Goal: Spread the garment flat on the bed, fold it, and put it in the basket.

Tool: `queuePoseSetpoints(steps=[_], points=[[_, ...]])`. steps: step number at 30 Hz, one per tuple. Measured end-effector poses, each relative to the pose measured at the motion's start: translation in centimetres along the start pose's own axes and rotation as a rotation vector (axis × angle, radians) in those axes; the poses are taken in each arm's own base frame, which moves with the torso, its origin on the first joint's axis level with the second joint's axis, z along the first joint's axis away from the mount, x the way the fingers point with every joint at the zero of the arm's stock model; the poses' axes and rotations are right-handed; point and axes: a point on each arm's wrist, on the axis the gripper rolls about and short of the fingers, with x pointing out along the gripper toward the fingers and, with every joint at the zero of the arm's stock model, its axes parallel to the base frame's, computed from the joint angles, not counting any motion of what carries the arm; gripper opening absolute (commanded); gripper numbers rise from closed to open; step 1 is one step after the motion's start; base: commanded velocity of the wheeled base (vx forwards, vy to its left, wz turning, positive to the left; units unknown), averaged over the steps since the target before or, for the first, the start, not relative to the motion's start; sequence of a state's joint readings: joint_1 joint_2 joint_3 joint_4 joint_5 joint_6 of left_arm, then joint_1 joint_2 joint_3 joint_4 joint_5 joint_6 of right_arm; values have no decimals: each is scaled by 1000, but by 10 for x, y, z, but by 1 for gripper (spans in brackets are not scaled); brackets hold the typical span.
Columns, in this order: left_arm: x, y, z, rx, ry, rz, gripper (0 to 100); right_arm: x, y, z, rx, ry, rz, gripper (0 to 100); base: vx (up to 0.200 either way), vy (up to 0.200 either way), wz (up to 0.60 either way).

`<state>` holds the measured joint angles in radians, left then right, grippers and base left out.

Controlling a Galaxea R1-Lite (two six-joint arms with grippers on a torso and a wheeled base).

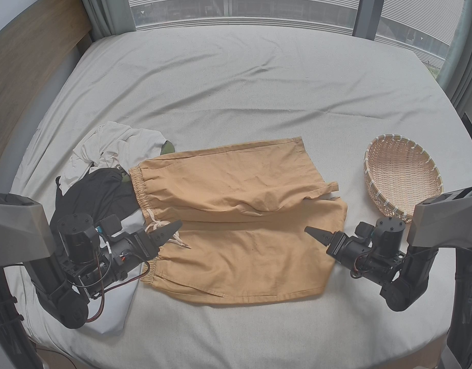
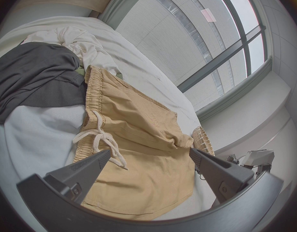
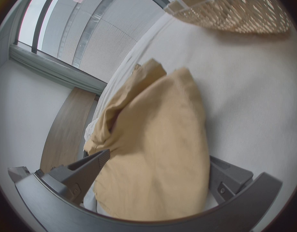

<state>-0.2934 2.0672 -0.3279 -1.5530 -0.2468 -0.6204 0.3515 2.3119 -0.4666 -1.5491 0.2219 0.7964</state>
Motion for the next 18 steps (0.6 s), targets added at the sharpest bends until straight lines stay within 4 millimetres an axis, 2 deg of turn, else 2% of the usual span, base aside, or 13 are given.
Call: queuePoseSetpoints(steps=[7,18], points=[[-1,0,0,-1,1,2,100,-19,14,-20,3,85,-2,100,0,0,0],[-2,0,0,0,1,1,100,-60,50,-17,24,97,88,100,0,0,0]])
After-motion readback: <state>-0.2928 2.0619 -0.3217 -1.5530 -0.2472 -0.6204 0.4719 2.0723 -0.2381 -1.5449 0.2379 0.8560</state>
